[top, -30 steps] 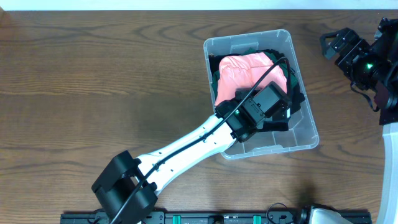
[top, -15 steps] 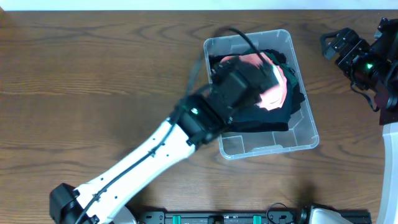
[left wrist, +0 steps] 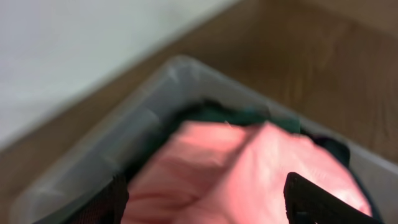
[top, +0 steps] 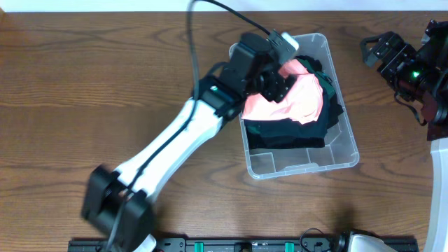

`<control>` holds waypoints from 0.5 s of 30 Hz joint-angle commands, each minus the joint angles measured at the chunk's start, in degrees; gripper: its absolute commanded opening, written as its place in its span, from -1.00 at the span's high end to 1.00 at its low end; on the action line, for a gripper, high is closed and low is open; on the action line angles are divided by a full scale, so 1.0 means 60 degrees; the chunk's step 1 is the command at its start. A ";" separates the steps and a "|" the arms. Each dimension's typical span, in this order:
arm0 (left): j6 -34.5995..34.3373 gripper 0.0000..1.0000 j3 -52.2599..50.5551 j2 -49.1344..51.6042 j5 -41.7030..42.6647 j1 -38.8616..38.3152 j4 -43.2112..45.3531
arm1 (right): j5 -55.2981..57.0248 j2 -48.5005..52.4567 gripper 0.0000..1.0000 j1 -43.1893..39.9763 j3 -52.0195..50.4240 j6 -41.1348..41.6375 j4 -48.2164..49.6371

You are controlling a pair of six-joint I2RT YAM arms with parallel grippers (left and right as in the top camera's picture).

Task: Pack container
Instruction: 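Lower the pink garment into the bin and release it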

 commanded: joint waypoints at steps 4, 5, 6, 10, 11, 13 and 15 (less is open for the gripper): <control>-0.0135 -0.60 0.0084 0.2208 0.1526 0.0007 -0.0113 | -0.0029 -0.0120 -0.99 -0.0040 0.0033 0.0047 0.0015; -0.0197 -0.59 0.0084 0.2386 0.1523 0.0007 -0.0171 | -0.0029 -0.0120 -0.99 -0.0040 0.0033 0.0047 0.0015; -0.0197 -0.59 0.0084 0.2546 0.1519 0.0015 -0.0284 | -0.0029 -0.0120 -0.98 -0.0040 0.0033 0.0047 0.0015; -0.0189 -0.58 0.0087 0.2648 0.1472 0.0047 -0.0557 | -0.0029 -0.0120 -0.98 -0.0040 0.0033 0.0047 0.0015; -0.0189 -0.58 0.0087 0.2594 0.1475 0.0062 -0.0576 | -0.0029 -0.0120 -0.99 -0.0040 0.0033 0.0047 0.0015; -0.0189 -0.58 0.0106 0.2426 0.1453 0.0109 -0.0586 | -0.0029 -0.0120 -0.99 -0.0040 0.0033 0.0047 0.0015; -0.0193 -0.58 0.0113 0.2076 0.1453 0.0160 -0.0616 | -0.0029 -0.0120 -0.98 -0.0040 0.0033 0.0047 0.0015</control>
